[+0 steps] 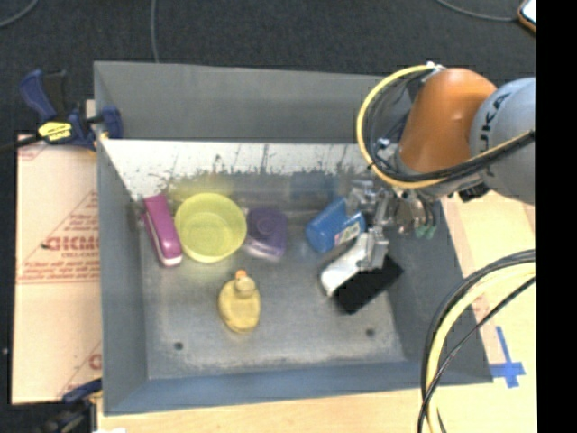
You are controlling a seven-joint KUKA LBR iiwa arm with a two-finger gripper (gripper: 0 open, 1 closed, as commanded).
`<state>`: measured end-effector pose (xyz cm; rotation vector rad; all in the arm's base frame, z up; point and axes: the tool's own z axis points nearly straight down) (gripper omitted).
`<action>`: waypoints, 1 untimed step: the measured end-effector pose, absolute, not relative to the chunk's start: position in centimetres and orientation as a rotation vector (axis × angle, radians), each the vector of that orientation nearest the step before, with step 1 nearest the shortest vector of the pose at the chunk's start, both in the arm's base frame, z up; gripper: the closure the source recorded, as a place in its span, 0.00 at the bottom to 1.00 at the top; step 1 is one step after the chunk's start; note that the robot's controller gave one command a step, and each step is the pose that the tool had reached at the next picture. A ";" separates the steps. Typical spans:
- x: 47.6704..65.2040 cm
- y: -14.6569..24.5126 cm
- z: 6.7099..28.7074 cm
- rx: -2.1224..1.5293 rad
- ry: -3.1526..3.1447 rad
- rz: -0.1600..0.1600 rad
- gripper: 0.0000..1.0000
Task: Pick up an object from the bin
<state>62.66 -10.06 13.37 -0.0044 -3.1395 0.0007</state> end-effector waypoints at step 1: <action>62.8 -10.0 13.8 0.001 -3.147 0.002 0.00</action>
Offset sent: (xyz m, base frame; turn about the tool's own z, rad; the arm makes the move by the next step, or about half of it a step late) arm 0.0273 0.0183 -0.0637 -0.1766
